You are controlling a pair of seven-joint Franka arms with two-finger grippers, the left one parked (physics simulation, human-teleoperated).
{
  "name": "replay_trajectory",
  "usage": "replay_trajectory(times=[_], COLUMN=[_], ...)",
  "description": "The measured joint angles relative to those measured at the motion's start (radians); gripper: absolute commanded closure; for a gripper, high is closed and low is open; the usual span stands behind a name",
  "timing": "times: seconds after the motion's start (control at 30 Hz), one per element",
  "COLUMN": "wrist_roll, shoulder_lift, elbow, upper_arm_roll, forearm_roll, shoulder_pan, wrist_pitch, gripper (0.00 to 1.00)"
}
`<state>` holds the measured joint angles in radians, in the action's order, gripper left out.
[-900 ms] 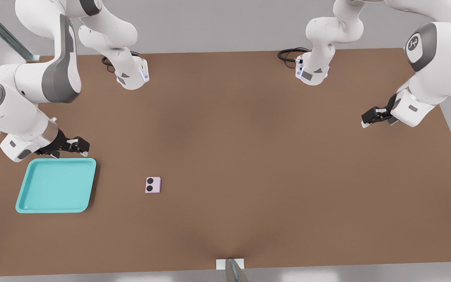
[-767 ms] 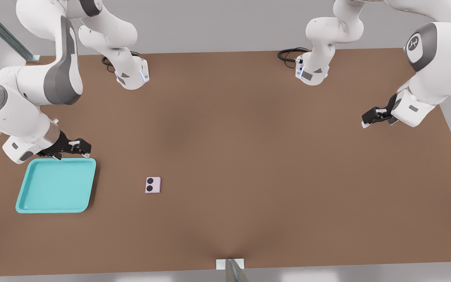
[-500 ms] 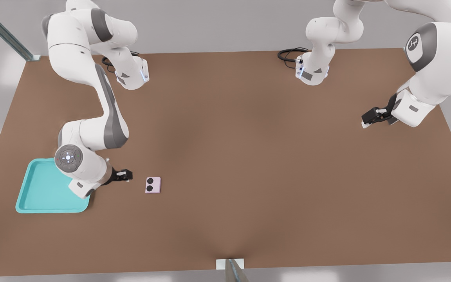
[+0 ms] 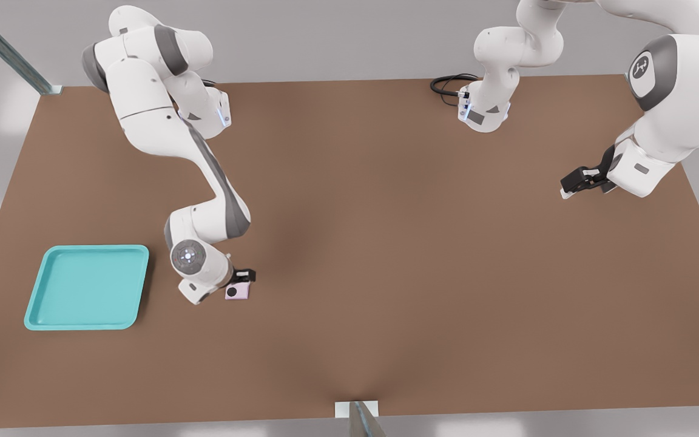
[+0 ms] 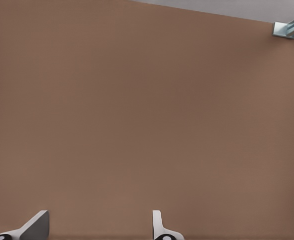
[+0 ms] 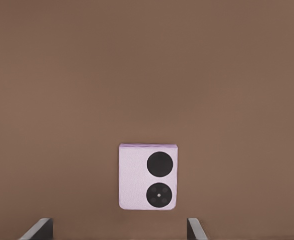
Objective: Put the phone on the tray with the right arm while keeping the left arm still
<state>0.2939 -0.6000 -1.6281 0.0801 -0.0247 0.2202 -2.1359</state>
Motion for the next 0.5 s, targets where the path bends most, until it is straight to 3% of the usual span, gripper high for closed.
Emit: replay_trajectory(times=[0.2, 0.33, 0.5], wrist_roll=[0.043, 0.030, 0.001], shoulder_lift=[-0.033, -0.037, -0.034], elbow=[-0.025, -0.095, -0.132], upper_arm_roll=[0.007, 0.121, 0.152], forearm_roll=[0.000, 0.000, -0.001], shoulder_pan=[-0.013, -0.169, -0.208], wrist_pitch=[-0.083, -0.168, -0.250], gripper=[0.00, 0.00, 0.00])
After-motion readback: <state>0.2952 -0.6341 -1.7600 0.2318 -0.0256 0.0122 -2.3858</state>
